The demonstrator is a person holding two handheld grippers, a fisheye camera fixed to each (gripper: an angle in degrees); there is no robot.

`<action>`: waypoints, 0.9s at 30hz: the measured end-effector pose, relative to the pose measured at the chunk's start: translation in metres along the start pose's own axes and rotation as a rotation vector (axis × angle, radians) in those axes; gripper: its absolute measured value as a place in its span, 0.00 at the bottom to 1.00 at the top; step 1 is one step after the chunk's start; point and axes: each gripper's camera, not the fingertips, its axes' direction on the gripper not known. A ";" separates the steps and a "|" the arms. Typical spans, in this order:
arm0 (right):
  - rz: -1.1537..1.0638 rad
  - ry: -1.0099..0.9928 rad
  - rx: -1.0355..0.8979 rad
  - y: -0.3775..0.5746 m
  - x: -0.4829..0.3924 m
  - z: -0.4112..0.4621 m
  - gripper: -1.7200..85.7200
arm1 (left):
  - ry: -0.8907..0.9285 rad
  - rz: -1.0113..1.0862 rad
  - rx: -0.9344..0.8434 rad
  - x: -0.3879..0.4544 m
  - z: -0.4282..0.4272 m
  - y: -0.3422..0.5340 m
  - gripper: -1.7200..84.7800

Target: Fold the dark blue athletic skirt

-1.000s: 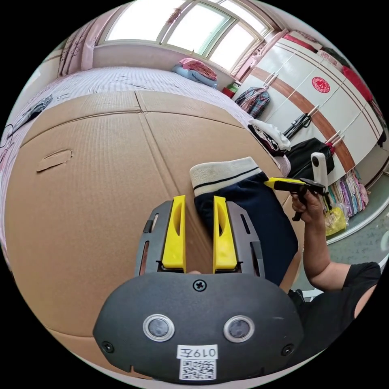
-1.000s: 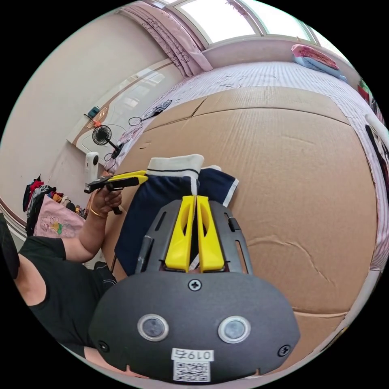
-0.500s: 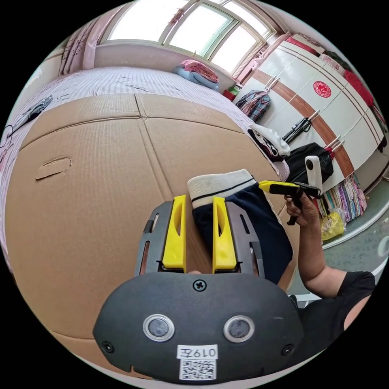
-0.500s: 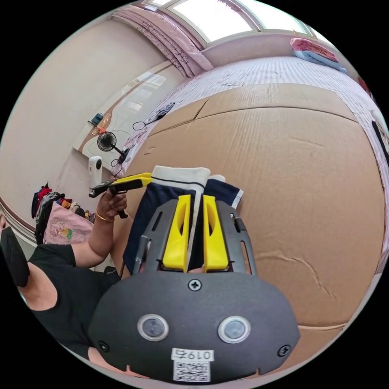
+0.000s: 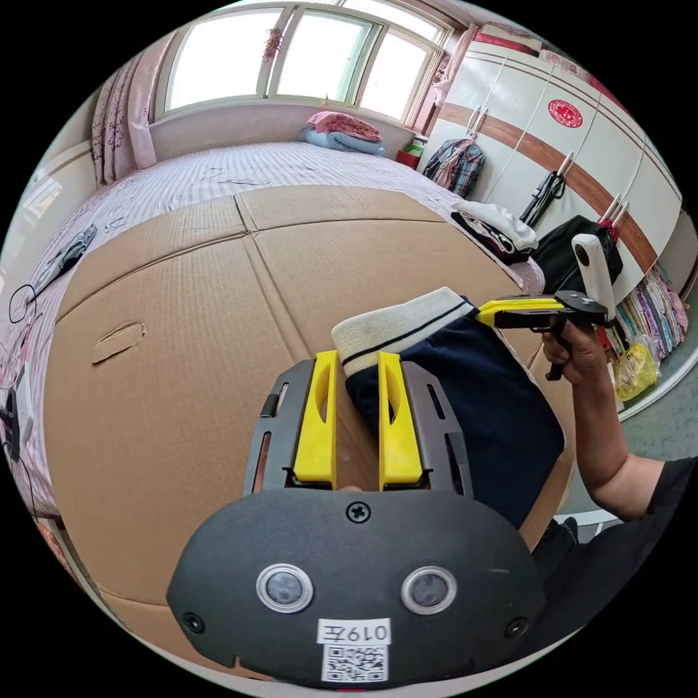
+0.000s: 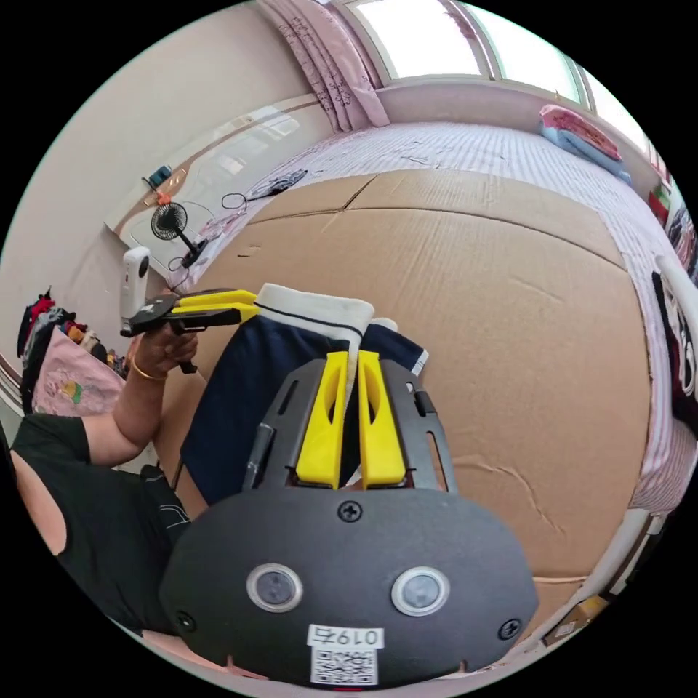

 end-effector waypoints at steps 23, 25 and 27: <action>0.167 -0.245 0.046 0.039 0.068 -0.017 0.10 | 0.019 -0.053 -0.005 0.003 -0.024 0.028 0.12; 0.175 -0.279 0.028 0.042 0.074 -0.011 0.10 | 0.074 -0.086 -0.014 -0.006 -0.023 0.031 0.12; 0.182 -0.303 0.017 0.043 0.079 -0.006 0.09 | 0.159 -0.129 -0.026 -0.016 -0.019 0.032 0.12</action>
